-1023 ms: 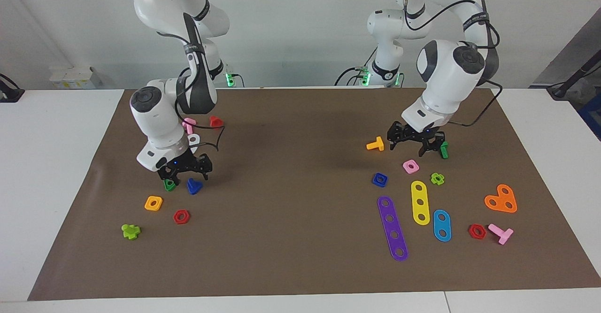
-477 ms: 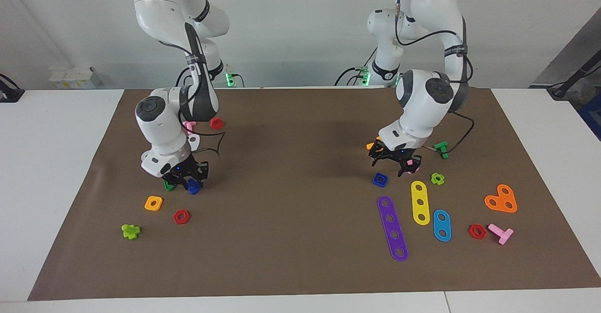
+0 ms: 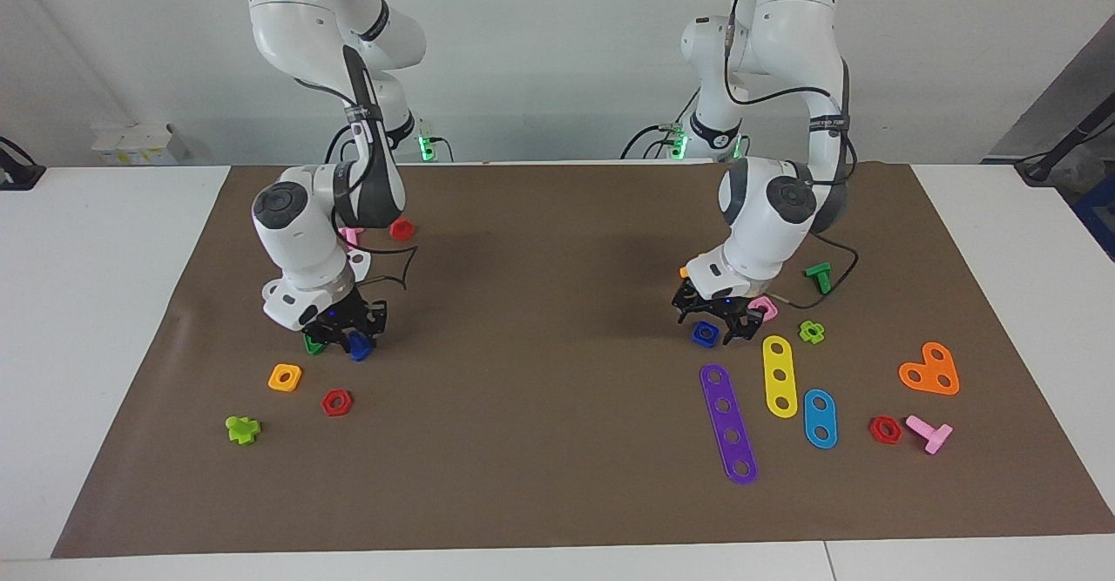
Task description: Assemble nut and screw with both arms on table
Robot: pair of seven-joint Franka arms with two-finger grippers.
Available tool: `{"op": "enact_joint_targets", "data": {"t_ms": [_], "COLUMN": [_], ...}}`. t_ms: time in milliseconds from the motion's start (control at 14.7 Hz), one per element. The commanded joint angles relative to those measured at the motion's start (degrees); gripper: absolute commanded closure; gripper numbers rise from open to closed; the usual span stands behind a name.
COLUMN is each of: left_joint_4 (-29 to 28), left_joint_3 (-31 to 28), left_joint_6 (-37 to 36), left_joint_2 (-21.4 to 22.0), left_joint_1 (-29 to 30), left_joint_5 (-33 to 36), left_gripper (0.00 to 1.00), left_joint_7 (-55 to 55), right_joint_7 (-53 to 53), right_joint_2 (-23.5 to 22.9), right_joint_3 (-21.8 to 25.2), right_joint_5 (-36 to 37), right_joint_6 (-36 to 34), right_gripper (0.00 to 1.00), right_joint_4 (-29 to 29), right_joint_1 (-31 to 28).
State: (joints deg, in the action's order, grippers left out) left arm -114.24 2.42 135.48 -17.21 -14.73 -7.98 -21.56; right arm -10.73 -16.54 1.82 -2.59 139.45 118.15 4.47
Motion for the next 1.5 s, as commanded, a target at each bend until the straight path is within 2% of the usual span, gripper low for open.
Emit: {"op": "enact_joint_targets", "data": {"t_ms": [0, 341, 409, 477, 818, 1023, 1295, 1432], "left_joint_4": [0.3, 0.2, 0.2, 0.3, 0.3, 0.0, 0.0, 0.0], "left_joint_3": [-0.8, -0.9, -0.9, -0.9, -1.0, -1.0, -1.1, -1.1], "left_joint_6": [0.2, 0.2, 0.3, 0.4, 0.5, 0.3, 0.0, -0.8], "left_joint_2": [-0.9, -1.2, -1.3, -1.4, -2.0, -2.0, -2.0, -2.0], "left_joint_1": [-1.2, -1.3, -1.2, -1.1, -0.6, -0.6, -0.6, -0.6], "left_joint_5": [-0.7, 2.9, 3.0, 3.1, 3.1, 3.1, 3.1, 6.1], "left_gripper": [0.08, 0.16, 0.17, 0.18, 0.20, 0.23, 0.27, 0.29], "left_joint_7": [-1.8, -1.9, -1.9, -1.9, -2.6, -3.7, -3.8, -4.1], "right_joint_7": [-2.3, -2.5, -2.6, -2.5, 0.1, 6.0, 21.7, 27.8], "right_joint_2": [0.4, 0.5, 0.5, 0.5, 0.5, 1.7, 0.4, -2.2], "right_joint_3": [-0.4, -0.4, -0.4, -0.4, -0.4, -0.6, -0.8, -0.8], "right_joint_5": [-1.0, -1.0, -1.0, -1.0, -1.0, -0.9, 0.0, 0.1], "right_joint_6": [-0.7, -2.1, -2.1, -2.1, -2.2, -5.5, -6.2, -6.4], "right_gripper": [0.55, 0.57, 0.71, 1.00, 1.00, 1.00, 1.00, 1.00], "right_joint_4": [0.5, 0.4, 0.4, 0.4, -0.6, -4.4, -10.6, -14.9], "right_joint_1": [-0.8, -0.9, -0.9, -0.9, -1.0, 0.3, 10.2, 14.3]}}
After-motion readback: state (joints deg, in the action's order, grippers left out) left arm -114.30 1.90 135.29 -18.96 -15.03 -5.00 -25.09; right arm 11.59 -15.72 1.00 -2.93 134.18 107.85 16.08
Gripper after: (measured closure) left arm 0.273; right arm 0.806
